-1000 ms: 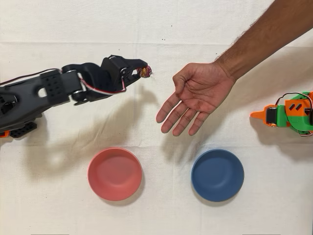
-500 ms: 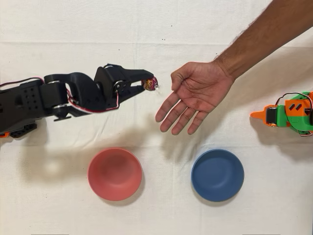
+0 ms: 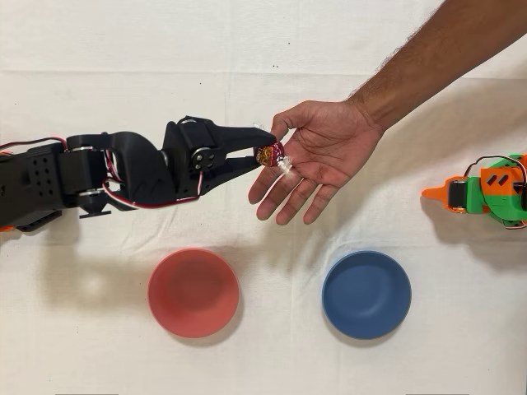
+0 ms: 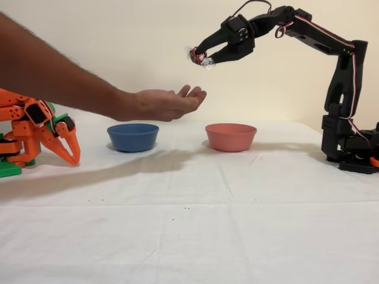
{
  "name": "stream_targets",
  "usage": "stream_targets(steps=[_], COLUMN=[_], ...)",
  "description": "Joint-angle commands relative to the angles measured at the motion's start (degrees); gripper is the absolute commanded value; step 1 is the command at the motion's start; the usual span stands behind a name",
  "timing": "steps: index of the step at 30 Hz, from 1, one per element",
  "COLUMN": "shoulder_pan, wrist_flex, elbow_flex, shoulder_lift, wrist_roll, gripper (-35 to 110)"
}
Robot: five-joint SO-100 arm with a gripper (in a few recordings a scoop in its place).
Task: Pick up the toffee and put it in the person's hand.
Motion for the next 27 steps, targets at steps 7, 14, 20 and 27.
stream_targets(steps=[7, 14, 20, 27], shoulder_pan=[-0.35, -0.53, -0.53, -0.53], wrist_flex=[-4.92, -5.98, -6.77, -6.50], elbow_flex=[-8.53, -8.88, -6.86, -5.71], shoulder_lift=[-4.22, -7.65, -8.09, -7.82], wrist_roll=[-2.11, -2.37, -3.08, -2.90], gripper=[3, 3, 4, 5])
